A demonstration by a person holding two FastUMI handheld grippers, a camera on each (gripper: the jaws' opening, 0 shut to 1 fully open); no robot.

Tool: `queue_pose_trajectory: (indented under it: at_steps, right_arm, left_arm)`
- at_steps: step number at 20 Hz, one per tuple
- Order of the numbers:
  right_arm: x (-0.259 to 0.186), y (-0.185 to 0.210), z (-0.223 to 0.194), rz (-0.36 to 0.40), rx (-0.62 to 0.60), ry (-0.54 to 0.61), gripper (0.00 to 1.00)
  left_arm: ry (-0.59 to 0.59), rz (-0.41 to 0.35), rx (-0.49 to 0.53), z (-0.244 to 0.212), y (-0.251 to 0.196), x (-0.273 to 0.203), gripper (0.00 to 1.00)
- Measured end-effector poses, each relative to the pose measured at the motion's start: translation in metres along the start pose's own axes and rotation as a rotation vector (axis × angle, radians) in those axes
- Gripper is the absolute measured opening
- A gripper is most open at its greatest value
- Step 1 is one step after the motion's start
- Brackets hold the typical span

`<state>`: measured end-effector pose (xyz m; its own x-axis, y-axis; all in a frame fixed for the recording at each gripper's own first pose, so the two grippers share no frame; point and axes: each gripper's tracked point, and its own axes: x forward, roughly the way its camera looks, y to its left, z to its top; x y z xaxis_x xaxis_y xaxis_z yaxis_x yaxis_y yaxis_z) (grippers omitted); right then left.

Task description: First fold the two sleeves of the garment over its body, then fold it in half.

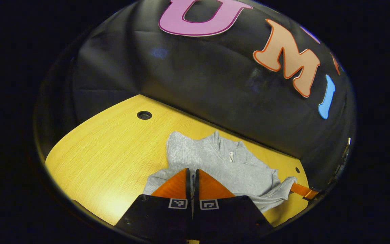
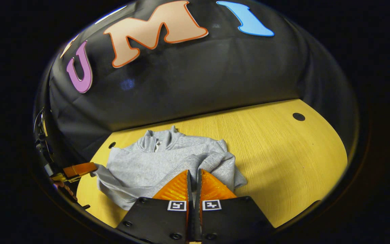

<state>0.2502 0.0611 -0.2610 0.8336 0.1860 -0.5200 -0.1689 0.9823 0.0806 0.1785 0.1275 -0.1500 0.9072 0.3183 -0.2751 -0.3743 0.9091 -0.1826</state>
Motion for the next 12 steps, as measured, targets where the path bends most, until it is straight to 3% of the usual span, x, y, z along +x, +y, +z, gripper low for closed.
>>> queue_pose_trajectory:
  at_steps: [5, 9, 12]
  right_arm:
    - [0.036, -0.003, -0.024, 0.004, -0.014, 0.070, 0.06]
    - [0.039, 0.000, -0.025, 0.053, 0.000, 0.067, 0.19]
    - [0.037, 0.007, -0.021, 0.077, 0.015, 0.053, 0.50]
  left_arm:
    - [0.076, 0.023, 0.005, -0.032, 0.001, 0.036, 0.00]
    - [0.065, 0.023, 0.046, -0.037, 0.000, 0.041, 0.00]
    - [0.057, 0.012, 0.038, -0.032, 0.001, 0.038, 0.05]
